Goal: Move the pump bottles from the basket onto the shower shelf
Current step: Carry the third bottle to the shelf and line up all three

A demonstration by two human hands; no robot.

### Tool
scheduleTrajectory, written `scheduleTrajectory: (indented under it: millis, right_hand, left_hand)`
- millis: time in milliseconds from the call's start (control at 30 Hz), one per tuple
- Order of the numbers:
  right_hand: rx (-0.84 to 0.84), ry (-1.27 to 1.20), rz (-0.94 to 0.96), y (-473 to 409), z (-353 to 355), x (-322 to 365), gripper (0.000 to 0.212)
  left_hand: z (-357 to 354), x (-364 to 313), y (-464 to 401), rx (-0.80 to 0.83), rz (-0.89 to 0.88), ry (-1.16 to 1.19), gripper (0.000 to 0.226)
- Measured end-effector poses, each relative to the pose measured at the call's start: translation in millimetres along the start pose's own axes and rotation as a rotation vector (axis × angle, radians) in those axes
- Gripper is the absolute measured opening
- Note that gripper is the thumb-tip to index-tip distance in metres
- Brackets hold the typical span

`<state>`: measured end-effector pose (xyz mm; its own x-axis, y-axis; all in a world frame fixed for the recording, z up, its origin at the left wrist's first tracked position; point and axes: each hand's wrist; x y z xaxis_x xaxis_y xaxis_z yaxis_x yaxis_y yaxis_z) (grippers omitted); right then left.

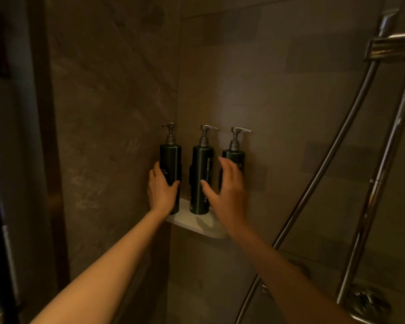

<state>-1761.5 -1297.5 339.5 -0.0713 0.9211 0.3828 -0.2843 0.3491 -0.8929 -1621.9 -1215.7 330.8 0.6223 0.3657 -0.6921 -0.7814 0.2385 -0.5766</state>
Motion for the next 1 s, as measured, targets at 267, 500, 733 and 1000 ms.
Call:
scheduleTrajectory:
  millis: [267,500,733,1000]
  right_hand:
    - [0.190,-0.057,-0.348,-9.4,-45.1,3.7,0.087]
    - [0.050,-0.038,-0.544,-13.5,-76.4,2.3,0.081]
    - [-0.009,-0.091,-0.587,-3.6,-90.5,-2.3,0.074]
    - [-0.074,-0.140,-0.570,3.2,-99.7,-0.7,0.067]
  left_hand:
    - [-1.0,5.5,-4.1,0.004,-0.013,0.008,0.079]
    - [-5.5,11.1,-2.5,0.018,-0.008,0.026,0.080]
    - [-3.6,18.4,-7.3,0.047,-0.034,0.048,0.080]
    - [-12.0,25.7,-12.5,0.010,-0.008,0.081,0.076]
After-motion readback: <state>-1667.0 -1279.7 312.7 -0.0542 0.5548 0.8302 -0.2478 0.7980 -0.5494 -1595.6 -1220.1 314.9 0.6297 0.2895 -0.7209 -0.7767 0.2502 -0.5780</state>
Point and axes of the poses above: each hand's wrist, its own y-axis away from the middle knuckle, its own z-axis out of the back of the hand, x = y × z, and after that the axes turned 13 degrees about -y, right-handed
